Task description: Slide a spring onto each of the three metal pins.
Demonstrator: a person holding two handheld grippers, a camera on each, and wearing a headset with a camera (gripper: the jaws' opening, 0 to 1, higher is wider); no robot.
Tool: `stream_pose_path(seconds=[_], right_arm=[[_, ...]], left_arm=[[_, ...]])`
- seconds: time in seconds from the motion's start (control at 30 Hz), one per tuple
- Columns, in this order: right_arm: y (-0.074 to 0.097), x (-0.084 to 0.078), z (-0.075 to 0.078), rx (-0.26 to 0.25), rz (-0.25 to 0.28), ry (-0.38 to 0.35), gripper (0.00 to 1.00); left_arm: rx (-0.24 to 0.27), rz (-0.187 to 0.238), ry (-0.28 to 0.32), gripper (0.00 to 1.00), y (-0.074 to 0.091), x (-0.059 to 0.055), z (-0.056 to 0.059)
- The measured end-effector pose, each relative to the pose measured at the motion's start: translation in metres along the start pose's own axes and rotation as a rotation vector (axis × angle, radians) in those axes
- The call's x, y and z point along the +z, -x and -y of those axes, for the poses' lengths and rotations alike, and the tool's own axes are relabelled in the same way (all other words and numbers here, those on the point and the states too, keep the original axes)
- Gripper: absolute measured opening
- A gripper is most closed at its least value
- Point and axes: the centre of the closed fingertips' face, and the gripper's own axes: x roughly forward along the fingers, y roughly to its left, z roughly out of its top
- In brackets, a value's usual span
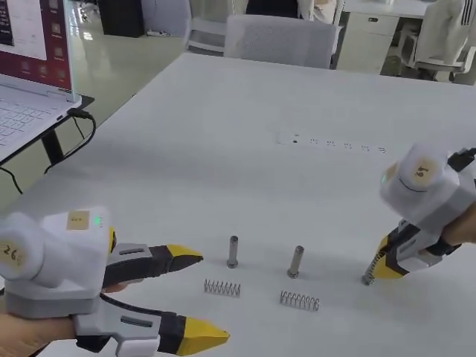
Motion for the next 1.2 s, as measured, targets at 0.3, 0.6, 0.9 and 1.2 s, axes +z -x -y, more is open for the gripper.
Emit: stream_pose_path(seconds=[0.3, 0.6, 0.9, 1.2], right_arm=[[-0.009, -0.004, -0.001, 0.000, -0.020, 0.012, 0.09], [-0.010, -0.004, -0.001, 0.000, -0.017, 0.000, 0.10], [-0.008, -0.007, 0.000, -0.012, -0.006, -0.014, 0.20], [0.003, -0.013, 0.003, -0.047, 0.021, -0.041, 0.26]], left_arm=[[-0.001, 0.002, 0.001, 0.61, -0.001, 0.001, 0.001], [0.007, 0.005, 0.006, 0.62, 0.000, -0.001, -0.002], [0.012, 0.006, 0.011, 0.63, 0.000, -0.003, -0.005], [0.027, 0.009, 0.020, 0.67, 0.001, -0.004, -0.009]])
